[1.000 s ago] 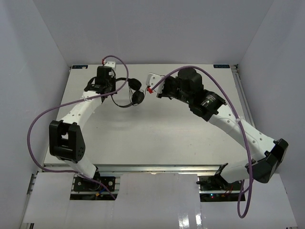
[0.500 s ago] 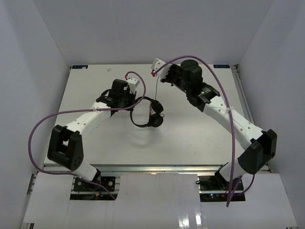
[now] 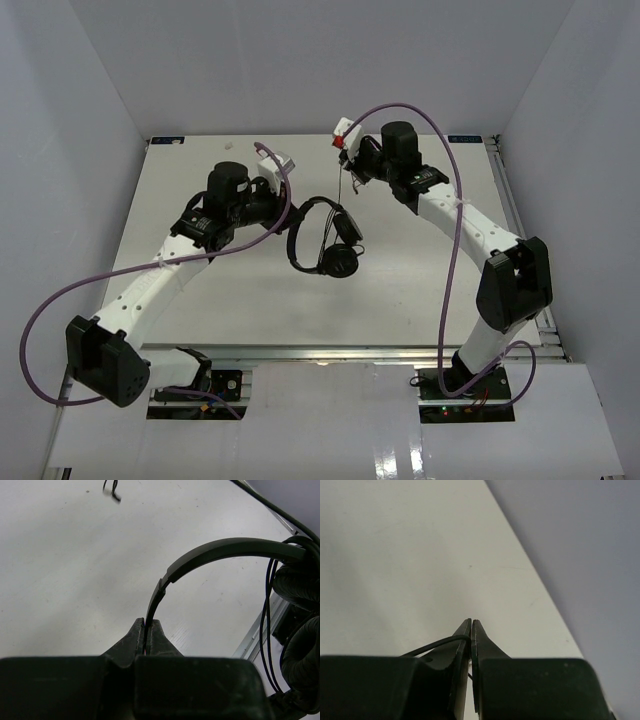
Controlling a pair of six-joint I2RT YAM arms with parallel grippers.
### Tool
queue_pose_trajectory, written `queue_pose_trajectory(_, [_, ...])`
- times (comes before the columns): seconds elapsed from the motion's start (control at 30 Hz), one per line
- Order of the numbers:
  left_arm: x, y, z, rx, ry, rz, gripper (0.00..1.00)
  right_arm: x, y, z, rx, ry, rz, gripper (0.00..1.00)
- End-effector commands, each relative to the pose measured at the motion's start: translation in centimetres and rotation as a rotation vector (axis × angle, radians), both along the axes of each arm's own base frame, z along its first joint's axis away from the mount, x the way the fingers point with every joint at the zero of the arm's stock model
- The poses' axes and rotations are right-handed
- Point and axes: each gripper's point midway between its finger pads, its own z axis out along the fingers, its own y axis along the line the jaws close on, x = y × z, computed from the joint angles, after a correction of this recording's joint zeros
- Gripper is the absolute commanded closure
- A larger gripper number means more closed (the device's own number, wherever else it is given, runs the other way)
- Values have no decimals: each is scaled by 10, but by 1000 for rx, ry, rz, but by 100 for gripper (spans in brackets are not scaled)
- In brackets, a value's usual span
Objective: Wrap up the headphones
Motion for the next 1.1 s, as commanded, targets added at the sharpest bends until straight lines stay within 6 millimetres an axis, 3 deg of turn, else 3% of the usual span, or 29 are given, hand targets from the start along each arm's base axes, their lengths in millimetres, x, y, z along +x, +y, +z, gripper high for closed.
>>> queue_pose_trajectory(0.0, [-4, -7, 77, -127, -103, -8, 100, -18, 13, 1, 201, 187, 122, 92])
queue_pose_trajectory(0.07, [9, 2, 104, -142, -146, 91, 100, -45, 16, -19, 278, 330, 247, 92])
queue_pose_trajectory(0.2, [22, 10, 151, -193, -209, 182, 100, -87, 25, -12, 444, 399, 461, 92])
queue_pose_trajectory(0.3, [30, 7, 175, -229, -210, 201, 100, -116, 33, -9, 532, 544, 554, 92])
queue_pose_trajectory(0.43, [37, 7, 199, -282, -207, 242, 100, -135, 48, -3, 596, 598, 633, 91])
queue_pose_trajectory(0.63, [54, 30, 245, -312, -295, 400, 100, -170, 56, -33, 583, 695, 669, 86])
queue_pose_trajectory(0.77, [69, 39, 254, -315, -307, 473, 100, -187, 51, -39, 578, 720, 688, 86])
queue_pose_trajectory(1.07, [110, 68, 233, -334, -251, 581, 100, -222, 36, -34, 565, 717, 746, 88])
